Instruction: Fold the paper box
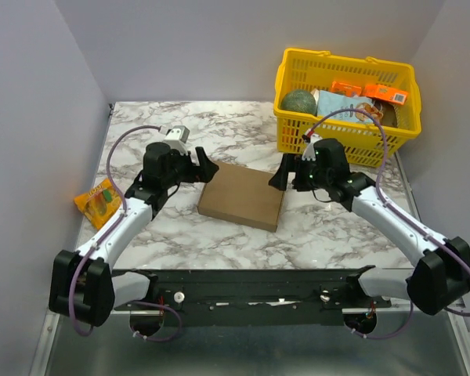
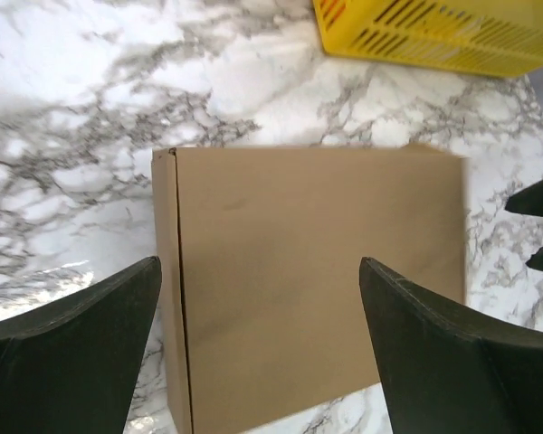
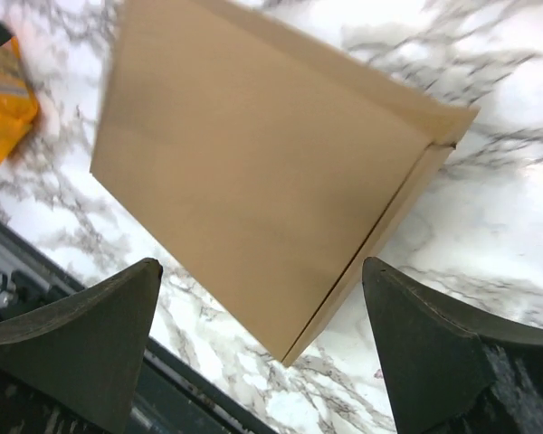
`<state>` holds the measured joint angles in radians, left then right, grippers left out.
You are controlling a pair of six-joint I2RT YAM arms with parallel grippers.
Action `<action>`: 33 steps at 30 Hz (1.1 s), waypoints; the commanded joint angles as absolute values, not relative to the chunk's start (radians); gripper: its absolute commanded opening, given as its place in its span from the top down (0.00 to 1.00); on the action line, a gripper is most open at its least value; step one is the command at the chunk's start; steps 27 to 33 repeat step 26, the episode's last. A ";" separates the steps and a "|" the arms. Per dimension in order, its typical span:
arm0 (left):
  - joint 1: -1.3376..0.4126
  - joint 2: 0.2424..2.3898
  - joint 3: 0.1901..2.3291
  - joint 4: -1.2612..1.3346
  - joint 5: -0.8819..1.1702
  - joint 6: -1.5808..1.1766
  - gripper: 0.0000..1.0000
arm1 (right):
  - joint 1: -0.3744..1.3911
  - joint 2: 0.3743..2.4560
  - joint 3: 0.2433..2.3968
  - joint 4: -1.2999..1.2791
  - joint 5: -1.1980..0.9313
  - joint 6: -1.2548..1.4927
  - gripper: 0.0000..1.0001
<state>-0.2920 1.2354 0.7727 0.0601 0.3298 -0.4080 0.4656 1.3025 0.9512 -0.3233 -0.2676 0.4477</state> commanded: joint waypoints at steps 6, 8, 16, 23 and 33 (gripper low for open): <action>-0.285 0.979 0.758 -0.020 0.150 -0.364 0.01 | 0.472 1.072 0.888 -0.298 0.098 0.336 0.00; -0.285 0.927 0.726 -0.005 0.156 -0.362 0.01 | 0.472 0.993 0.847 -0.225 0.118 0.316 0.00; -0.287 0.753 0.706 -0.046 0.143 -0.425 0.01 | 0.471 0.801 0.687 -0.061 0.196 0.212 0.00; -0.287 0.759 0.781 -0.167 0.046 -0.440 0.01 | 0.471 0.749 0.664 -0.034 0.199 0.178 0.00; -0.287 0.761 0.798 -0.193 0.017 -0.475 0.01 | 0.471 0.735 0.664 -0.032 0.199 0.175 0.00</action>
